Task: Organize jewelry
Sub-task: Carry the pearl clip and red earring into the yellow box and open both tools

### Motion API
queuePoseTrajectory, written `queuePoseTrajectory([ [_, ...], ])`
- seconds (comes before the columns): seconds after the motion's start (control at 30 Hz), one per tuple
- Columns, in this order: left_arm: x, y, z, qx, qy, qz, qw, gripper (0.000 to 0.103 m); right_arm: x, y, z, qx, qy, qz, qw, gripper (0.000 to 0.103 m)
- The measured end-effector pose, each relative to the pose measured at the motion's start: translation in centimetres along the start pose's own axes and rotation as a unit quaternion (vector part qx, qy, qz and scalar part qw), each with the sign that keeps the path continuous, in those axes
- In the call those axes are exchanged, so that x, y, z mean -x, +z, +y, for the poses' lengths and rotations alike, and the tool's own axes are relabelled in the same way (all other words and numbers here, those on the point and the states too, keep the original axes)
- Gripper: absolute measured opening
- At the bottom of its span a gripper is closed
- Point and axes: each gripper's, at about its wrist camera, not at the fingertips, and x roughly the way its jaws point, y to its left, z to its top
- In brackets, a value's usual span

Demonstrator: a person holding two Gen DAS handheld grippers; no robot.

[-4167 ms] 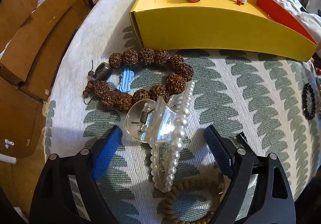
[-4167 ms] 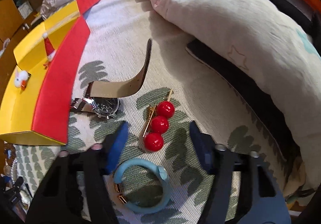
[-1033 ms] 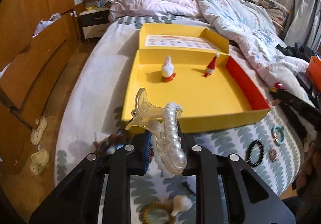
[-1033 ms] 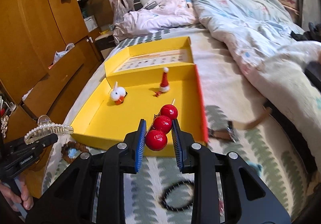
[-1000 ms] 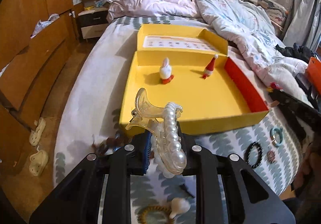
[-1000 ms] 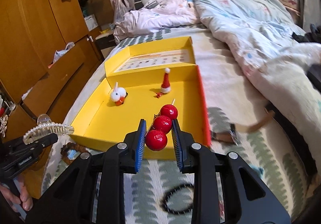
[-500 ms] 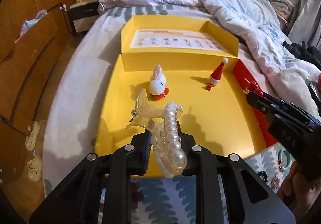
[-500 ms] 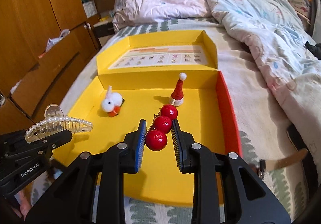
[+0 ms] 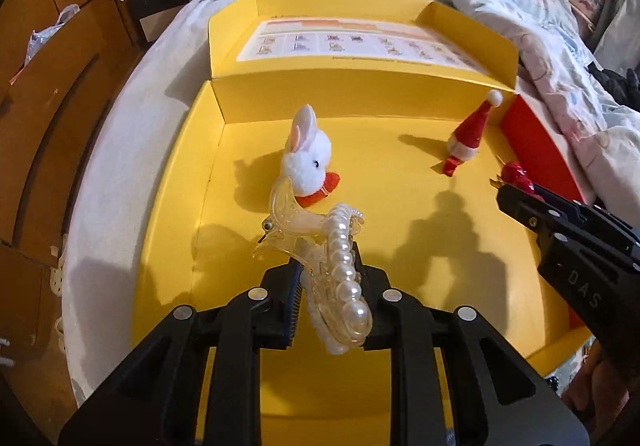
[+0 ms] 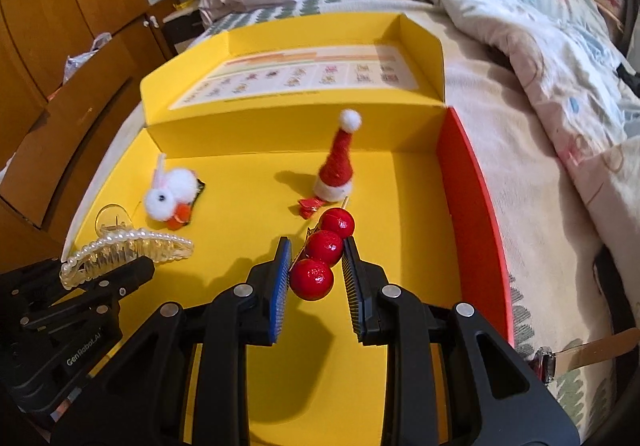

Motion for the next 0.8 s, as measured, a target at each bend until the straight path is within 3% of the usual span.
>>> queuePoseTrajectory([
  [0.5, -1.3, -0.6, 0.0, 0.005, -0.015, 0.023, 0.9996, 0.021, -1.2, -0.1, 0.3, 0.007, 0.005, 0.017, 1.000, 0.030],
  [0.8, 0.2, -0.5, 0.0, 0.009, -0.023, 0.007, 0.9997, 0.021, -0.7, -0.1, 0.4, 0.017, 0.007, 0.015, 1.000, 0.038],
])
